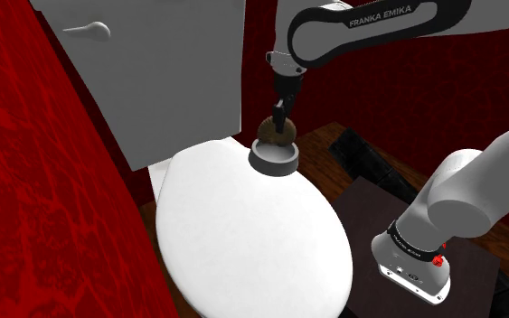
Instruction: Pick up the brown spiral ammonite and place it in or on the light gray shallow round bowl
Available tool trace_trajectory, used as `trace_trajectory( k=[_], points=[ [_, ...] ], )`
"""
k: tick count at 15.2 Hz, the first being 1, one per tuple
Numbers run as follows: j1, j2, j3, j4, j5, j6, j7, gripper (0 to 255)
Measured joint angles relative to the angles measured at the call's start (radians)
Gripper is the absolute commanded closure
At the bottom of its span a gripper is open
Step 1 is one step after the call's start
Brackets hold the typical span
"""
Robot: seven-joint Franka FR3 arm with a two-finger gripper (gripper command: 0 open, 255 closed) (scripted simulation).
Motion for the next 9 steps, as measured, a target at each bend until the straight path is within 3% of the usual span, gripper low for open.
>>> trace_trajectory(
  k=[9],
  points=[
    [0.001,0.016,0.004,-0.054,0.000,0.071,0.002,255]
  ],
)
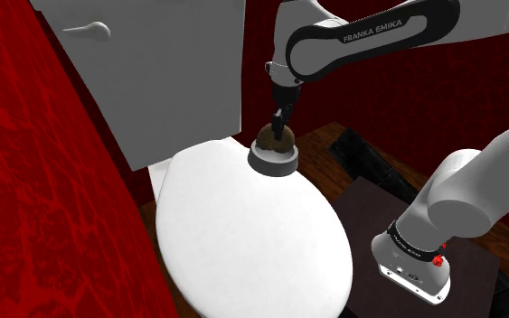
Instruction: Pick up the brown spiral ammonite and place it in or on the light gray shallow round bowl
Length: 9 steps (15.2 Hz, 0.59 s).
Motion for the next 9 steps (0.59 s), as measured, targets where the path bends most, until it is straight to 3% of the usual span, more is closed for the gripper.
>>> trace_trajectory(
  k=[2,3,9],
  points=[
    [0.000,0.001,0.000,0.000,0.000,0.001,0.000,255],
    [0.000,0.001,0.000,0.000,0.000,0.001,0.000,0],
    [0.000,0.001,0.000,-0.001,0.000,0.002,0.000,0]
  ],
)
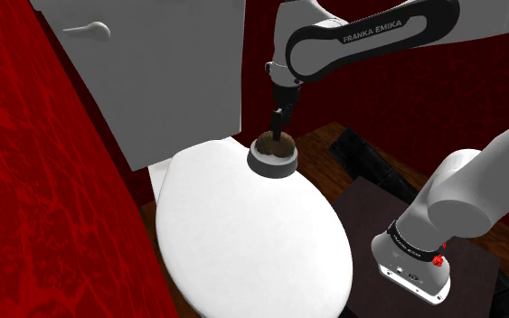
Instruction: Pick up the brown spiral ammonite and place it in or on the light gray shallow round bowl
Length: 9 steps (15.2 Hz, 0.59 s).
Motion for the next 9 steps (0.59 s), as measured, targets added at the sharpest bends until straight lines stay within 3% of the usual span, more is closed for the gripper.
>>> trace_trajectory(
  k=[5,9],
  points=[
    [-0.001,-0.023,-0.004,0.093,0.000,-0.114,0.000,0],
    [-0.002,-0.022,-0.005,0.107,-0.001,-0.129,-0.001,0]
  ],
)
